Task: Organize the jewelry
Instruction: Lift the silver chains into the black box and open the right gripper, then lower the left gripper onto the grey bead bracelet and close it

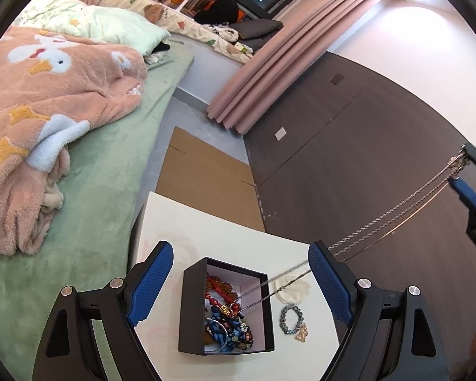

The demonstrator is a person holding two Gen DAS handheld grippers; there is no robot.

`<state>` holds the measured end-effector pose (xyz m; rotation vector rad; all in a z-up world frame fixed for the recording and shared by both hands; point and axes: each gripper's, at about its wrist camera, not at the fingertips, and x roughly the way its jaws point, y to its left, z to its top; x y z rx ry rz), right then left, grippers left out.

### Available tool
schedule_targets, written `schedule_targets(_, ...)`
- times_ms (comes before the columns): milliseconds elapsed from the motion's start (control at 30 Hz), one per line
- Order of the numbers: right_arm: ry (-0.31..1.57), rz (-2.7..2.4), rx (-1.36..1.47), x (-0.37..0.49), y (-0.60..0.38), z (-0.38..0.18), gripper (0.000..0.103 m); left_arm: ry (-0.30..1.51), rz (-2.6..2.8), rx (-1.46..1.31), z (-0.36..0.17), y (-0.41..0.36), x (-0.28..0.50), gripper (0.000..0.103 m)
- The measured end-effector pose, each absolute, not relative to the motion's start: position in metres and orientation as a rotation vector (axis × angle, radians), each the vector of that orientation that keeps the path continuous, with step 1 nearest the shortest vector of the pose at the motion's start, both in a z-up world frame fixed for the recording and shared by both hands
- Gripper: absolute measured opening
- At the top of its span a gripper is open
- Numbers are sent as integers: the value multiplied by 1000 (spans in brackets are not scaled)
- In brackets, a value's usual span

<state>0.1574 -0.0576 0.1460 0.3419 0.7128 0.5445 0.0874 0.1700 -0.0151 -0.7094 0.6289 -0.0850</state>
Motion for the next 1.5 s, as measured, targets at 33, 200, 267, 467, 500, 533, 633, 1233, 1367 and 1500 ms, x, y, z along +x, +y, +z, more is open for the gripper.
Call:
schedule_targets(33, 722, 548, 338, 158, -56, 140, 38, 630, -82, -710, -15, 170, 88, 87)
schedule_targets(200, 801, 553, 349, 167, -51, 100, 38, 632, -65, -717, -17, 172, 88, 87)
schedule_targets(267, 839, 542, 359, 170, -53, 78, 38, 634, -50, -716, -19, 174, 90, 87)
schedule_targets(467, 1000, 589, 397, 185, -54, 18, 57, 646, -28, -719, -24, 174, 96, 87)
schedule_targets(500, 1029, 576, 394, 188, -57, 10, 61, 648, -27, -715, -24, 172, 97, 87)
schedule_targets(533, 1032, 567, 396, 188, -61, 6, 61, 650, -26, -709, -24, 169, 98, 87)
schedule_targets(633, 1021, 557, 419, 185, -83, -3, 67, 662, -33, -686, -25, 160, 102, 87)
schedule_targets(1233, 1102, 274, 567, 178, -242, -57, 70, 773, -220, -384, -38, 24, 125, 79)
schedule_targets(1367, 1144, 266, 562, 180, -252, -67, 70, 809, -245, -305, -47, -3, 129, 65)
schedule_targets(1500, 1172, 320, 576, 182, -258, -74, 70, 864, -254, -242, -64, -24, 136, 61)
